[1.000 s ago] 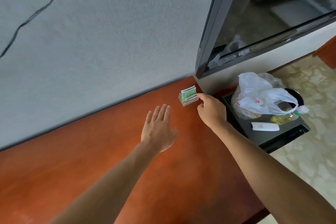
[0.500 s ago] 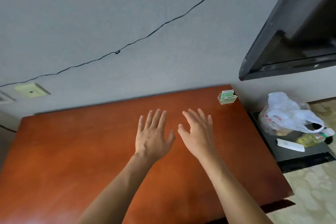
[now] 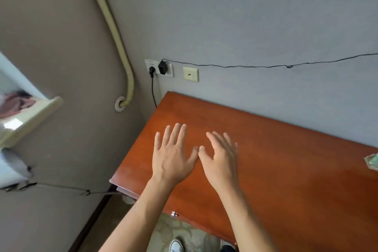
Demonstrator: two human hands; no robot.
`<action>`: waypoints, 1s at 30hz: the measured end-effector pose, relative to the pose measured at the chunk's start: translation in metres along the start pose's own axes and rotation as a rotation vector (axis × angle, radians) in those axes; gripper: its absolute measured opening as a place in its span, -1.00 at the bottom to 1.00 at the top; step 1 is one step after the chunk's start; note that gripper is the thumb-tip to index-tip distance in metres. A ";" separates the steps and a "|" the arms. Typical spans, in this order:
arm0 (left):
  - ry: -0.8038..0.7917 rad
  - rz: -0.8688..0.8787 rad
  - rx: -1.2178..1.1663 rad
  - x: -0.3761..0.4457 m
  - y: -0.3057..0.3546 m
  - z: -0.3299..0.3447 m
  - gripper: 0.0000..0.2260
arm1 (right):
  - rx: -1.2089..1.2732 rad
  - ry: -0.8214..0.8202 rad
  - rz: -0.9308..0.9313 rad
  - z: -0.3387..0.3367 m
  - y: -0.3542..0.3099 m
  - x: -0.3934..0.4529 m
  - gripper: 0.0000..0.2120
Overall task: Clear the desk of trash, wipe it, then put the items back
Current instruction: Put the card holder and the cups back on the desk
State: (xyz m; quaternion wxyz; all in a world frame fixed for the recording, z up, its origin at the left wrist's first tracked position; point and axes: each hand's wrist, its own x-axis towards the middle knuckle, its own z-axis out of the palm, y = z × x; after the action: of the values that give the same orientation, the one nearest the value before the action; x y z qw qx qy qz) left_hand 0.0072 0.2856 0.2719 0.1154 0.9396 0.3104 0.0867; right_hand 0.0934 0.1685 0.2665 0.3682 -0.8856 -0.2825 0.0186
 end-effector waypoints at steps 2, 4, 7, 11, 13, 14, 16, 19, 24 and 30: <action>0.035 -0.107 0.003 -0.017 -0.033 -0.015 -0.30 | 0.007 -0.063 -0.090 0.018 -0.033 -0.009 -0.51; 0.073 -0.214 0.007 -0.034 -0.062 -0.026 -0.29 | 0.000 -0.132 -0.177 0.034 -0.062 -0.015 -0.50; 0.145 -0.371 0.006 -0.061 -0.098 -0.042 -0.28 | -0.003 -0.224 -0.307 0.055 -0.101 -0.023 -0.48; 0.229 -0.572 0.016 -0.098 -0.138 -0.065 -0.29 | 0.023 -0.356 -0.454 0.080 -0.145 -0.032 -0.45; 0.268 -0.660 0.035 -0.117 -0.156 -0.078 -0.29 | 0.042 -0.431 -0.520 0.091 -0.165 -0.037 -0.42; 0.283 -0.695 0.049 -0.127 -0.164 -0.085 -0.29 | 0.062 -0.462 -0.548 0.096 -0.173 -0.039 -0.41; 0.298 -0.763 0.089 -0.147 -0.178 -0.097 -0.28 | 0.096 -0.514 -0.614 0.107 -0.187 -0.043 -0.41; 0.278 -0.845 0.141 -0.173 -0.197 -0.110 -0.27 | 0.100 -0.569 -0.697 0.123 -0.206 -0.049 -0.40; 0.288 -0.933 0.179 -0.185 -0.218 -0.128 -0.28 | 0.066 -0.653 -0.837 0.144 -0.239 -0.045 -0.43; 0.317 -0.948 0.157 -0.164 -0.247 -0.136 -0.28 | 0.043 -0.722 -0.906 0.173 -0.274 -0.027 -0.39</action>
State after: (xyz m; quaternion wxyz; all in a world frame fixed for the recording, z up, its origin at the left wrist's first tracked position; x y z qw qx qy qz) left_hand -0.2938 0.4019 0.3203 0.0224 0.6766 0.7221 0.1425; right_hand -0.1045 0.4215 0.3178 0.2377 -0.6060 -0.7409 0.1657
